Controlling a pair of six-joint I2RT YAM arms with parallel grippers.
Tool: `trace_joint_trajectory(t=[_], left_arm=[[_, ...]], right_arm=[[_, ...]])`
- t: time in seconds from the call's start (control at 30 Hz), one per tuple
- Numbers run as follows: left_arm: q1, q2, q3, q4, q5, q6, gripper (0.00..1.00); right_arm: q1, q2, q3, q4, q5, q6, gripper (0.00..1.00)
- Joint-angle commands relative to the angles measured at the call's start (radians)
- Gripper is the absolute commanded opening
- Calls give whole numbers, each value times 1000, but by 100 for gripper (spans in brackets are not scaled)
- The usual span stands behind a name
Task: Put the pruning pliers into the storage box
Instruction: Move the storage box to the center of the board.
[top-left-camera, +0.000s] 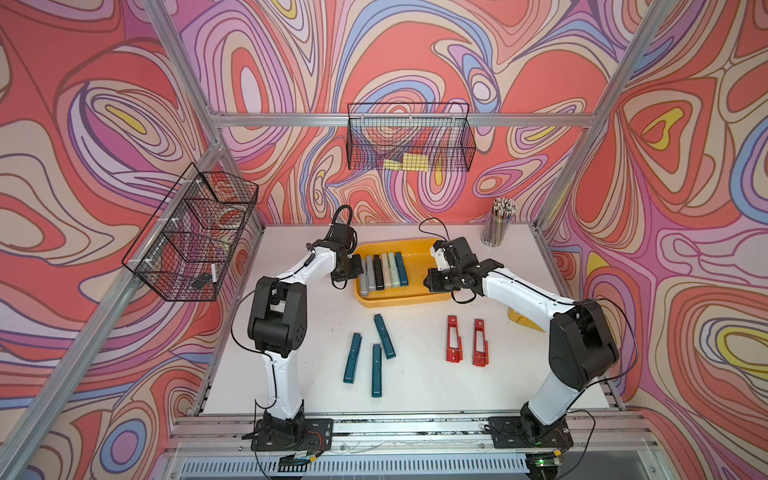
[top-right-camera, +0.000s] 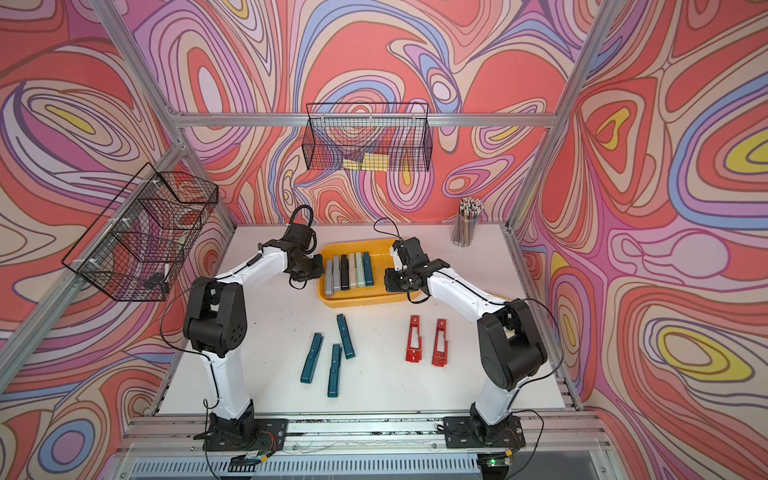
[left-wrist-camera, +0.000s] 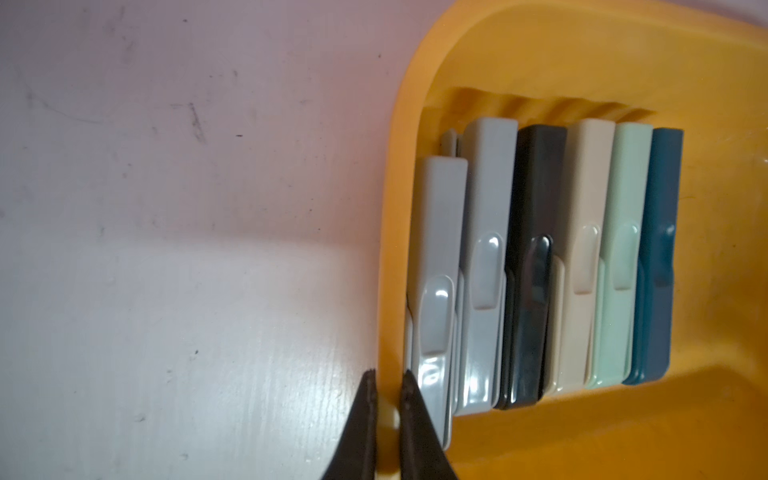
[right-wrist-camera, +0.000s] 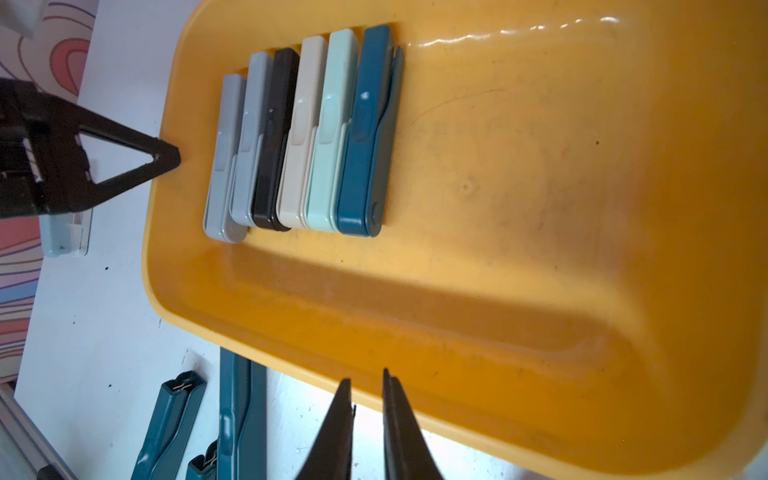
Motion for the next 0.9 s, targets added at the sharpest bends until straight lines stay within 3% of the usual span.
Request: trace_joint_trajectory(t=[0.0, 0.33, 0.57, 0.77, 0.87], left_arm=[[19, -38, -27, -63, -58, 12, 9], [51, -112, -119, -74, -85, 13, 9], [86, -165, -189, -59, -86, -5, 14], [103, -170, -190, -59, -79, -5, 30], [107, -171, -188, -64, -80, -6, 47]], right_arm=[[57, -18, -22, 21, 5, 39, 18], [244, -23, -104, 94, 26, 171, 21], [328, -54, -134, 70, 51, 195, 24], [413, -44, -146, 60, 77, 228, 27], [451, -29, -152, 59, 98, 250, 31]])
